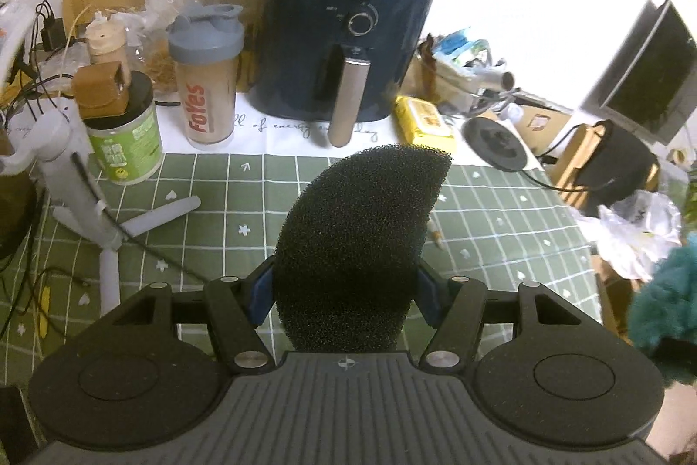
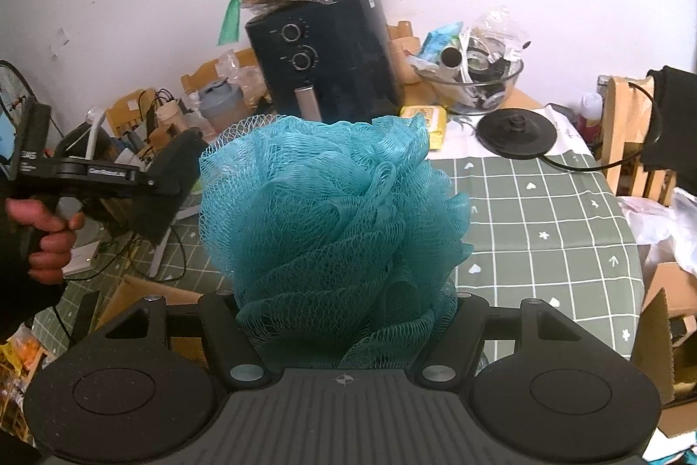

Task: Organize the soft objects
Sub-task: 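Carry the black foam into the box and open the left gripper while the right carries the loofah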

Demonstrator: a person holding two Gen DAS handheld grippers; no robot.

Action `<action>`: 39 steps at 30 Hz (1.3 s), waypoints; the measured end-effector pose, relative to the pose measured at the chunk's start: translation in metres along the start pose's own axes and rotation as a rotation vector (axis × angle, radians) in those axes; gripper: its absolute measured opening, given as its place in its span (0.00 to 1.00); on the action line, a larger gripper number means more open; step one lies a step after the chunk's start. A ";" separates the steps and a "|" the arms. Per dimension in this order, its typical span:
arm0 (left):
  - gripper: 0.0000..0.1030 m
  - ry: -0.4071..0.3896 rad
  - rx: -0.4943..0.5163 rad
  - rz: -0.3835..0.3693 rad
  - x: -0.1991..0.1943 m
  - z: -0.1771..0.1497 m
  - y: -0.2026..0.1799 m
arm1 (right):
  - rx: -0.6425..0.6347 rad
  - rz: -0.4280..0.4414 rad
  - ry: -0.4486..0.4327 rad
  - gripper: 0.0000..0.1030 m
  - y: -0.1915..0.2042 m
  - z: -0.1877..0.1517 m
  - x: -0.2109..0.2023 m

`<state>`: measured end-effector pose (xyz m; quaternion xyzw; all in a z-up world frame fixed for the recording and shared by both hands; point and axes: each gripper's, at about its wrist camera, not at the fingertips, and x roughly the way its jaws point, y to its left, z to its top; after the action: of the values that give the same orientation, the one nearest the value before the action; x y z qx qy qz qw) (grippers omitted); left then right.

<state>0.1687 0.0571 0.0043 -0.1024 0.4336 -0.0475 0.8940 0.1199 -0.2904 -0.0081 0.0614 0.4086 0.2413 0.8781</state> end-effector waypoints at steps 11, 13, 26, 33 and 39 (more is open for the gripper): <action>0.60 0.003 -0.006 -0.050 -0.056 -0.036 -0.013 | -0.029 0.032 0.001 0.66 0.019 -0.007 -0.008; 0.60 0.003 -0.010 -0.066 -0.062 -0.042 -0.014 | -0.033 0.037 0.001 0.66 0.022 -0.008 -0.009; 0.63 0.006 0.055 -0.194 -0.077 -0.080 -0.039 | -0.047 0.048 -0.009 0.66 0.040 -0.018 -0.019; 0.87 -0.061 0.113 -0.197 -0.087 -0.090 -0.053 | -0.048 0.035 -0.014 0.67 0.043 -0.022 -0.026; 0.87 -0.073 0.138 -0.147 -0.092 -0.100 -0.050 | -0.042 0.028 -0.006 0.67 0.047 -0.030 -0.030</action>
<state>0.0330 0.0102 0.0255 -0.0737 0.3877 -0.1388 0.9083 0.0641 -0.2662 0.0070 0.0496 0.4001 0.2621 0.8768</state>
